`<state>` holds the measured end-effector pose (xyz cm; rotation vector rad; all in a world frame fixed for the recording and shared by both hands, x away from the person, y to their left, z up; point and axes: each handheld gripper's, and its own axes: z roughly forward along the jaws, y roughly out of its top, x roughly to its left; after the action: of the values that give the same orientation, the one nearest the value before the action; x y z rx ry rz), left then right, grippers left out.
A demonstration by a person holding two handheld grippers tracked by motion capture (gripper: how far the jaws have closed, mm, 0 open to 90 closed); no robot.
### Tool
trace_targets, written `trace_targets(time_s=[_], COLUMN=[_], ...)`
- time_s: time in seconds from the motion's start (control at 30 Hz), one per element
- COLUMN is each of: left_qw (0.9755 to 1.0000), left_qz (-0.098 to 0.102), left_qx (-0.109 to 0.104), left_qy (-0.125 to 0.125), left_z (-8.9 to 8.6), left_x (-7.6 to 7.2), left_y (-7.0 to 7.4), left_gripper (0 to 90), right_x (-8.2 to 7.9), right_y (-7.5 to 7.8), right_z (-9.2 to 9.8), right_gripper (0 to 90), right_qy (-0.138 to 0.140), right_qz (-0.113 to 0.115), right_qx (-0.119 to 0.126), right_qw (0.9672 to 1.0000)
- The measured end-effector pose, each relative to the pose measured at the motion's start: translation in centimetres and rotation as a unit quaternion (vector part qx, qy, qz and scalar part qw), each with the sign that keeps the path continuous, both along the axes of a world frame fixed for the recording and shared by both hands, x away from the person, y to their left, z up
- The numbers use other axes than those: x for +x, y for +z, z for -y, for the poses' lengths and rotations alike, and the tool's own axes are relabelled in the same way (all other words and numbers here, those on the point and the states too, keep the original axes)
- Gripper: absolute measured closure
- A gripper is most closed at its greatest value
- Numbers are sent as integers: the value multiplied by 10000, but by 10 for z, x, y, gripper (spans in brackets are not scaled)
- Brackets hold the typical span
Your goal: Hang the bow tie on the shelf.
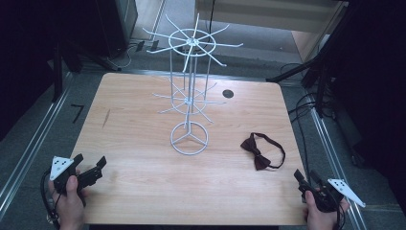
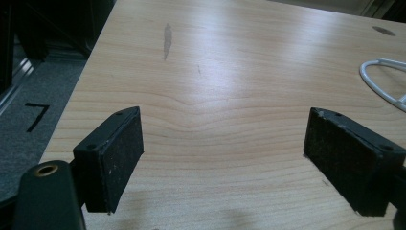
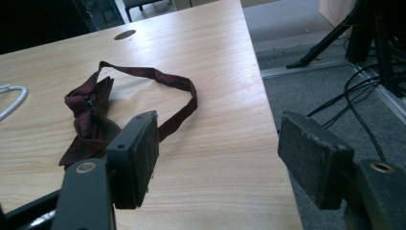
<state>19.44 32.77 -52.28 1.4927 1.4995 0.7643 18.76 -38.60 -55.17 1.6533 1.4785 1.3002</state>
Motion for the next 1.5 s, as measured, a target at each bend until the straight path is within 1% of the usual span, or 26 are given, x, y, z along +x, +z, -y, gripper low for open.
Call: trace_targets(time_s=[0.07,0.1,0.13,0.17,0.2,0.23,0.3,0.4,0.43,0.5,0.57,0.63,0.67,0.7,0.73,0.8,0.83,0.9,1.03,1.07,1.17,1.27,1.43,1.47,1.5], left_qw=[10000,10000,10000,10000,9999,9999,10000,10000,9999,9999,9999,9999,9999,9999,9999,9999,9998,9998,9997,9997,9997,9997,9997,9997,9997], left_qz=[-1,-6,-19,-33,-49,-50,-53,-24,-34,-39,-43,-44,-38,-37,-30,-36,-39,-38,-6,-4,-9,-7,-13,-15,-18], left_qx=[4,21,40,48,59,54,55,33,33,37,45,54,51,46,41,47,59,54,38,42,67,68,67,66,64], left_qy=[-11,-26,-57,-68,-73,-73,-64,-74,-98,-116,-115,-129,-133,-133,-133,-159,-182,-201,-221,-222,-238,-248,-256,-255,-251], left_z=[0,1,1,1,1,1,1,1,1,1,1,1,1,1,1,1,1,1,1,1,1,1,1,1,1], left_x=[0,0,0,0,1,1,1,0,0,0,0,-1,0,0,-1,-1,-1,-2,-3,-3,-4,-4,-4,-4,-4], left_y=[0,0,0,0,0,0,0,0,0,0,0,0,0,0,0,0,0,0,0,0,0,0,0,0,0], left_gripper=[144,143,144,144,144,144,144,144,144,144,144,144,144,144,144,144,144,144,144,144,144,144,144,144,144], right_x=[0,0,0,1,1,2,3,5,6,9,13,17,20,24,26,33,35,40,53,56,65,74,89,92,96], right_y=[0,1,2,4,6,9,13,17,18,21,25,29,32,34,35,40,41,43,48,49,54,58,66,67,68], right_z=[-1,-1,-1,-2,-3,-3,-4,-7,-7,-8,-8,-9,-10,-11,-12,-16,-17,-20,-24,-26,-28,-30,-33,-34,-35], right_gripper=[338,354,362,368,369,376,386,398,400,416,432,449,449,448,448,448,448,448,448,448,444,442,443,443,442], right_qy=[-28,-10,40,115,171,243,326,353,364,421,459,564,637,702,751,851,864,910,976,1007,1079,1132,1142,1163,1185], right_qz=[-42,-102,-123,-147,-229,-229,-260,-374,-395,-494,-680,-805,-960,-1136,-1242,-1522,-1649,-1791,-2131,-2230,-2456,-2640,-2891,-2943,-3009], right_qx=[-55,-102,-130,-215,-269,-312,-361,-345,-374,-416,-503,-541,-573,-633,-690,-896,-925,-987,-1077,-1133,-1267,-1324,-1408,-1426,-1456], right_qw=[10000,9999,9998,9996,9992,9990,9985,9981,9979,9970,9954,9937,9917,9890,9870,9806,9782,9746,9661,9630,9550,9487,9400,9378,9350])
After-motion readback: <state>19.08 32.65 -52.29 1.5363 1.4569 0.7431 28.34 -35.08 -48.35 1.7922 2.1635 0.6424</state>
